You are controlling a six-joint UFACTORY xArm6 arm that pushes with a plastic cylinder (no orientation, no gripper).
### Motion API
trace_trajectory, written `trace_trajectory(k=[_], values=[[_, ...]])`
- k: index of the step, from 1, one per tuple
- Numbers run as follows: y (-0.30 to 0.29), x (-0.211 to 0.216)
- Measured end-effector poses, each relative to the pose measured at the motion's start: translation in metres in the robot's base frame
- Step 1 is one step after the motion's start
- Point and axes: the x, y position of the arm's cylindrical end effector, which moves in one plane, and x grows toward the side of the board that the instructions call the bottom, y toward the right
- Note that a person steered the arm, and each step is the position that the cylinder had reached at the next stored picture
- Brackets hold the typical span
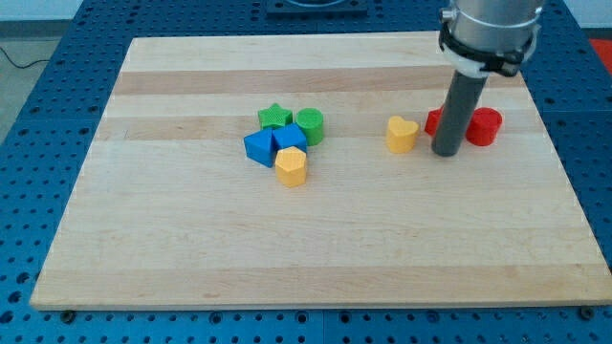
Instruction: Place the yellow heart into the right of the green circle
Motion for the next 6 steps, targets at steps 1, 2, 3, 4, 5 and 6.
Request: trace_trajectory(k=[1, 2, 3, 4, 5, 6], values=[[-0.036, -0.009], [-0.092, -0.009], [-0.133, -0.009], [-0.120, -0.009], [-0.077, -0.021], [-0.065, -0.080]])
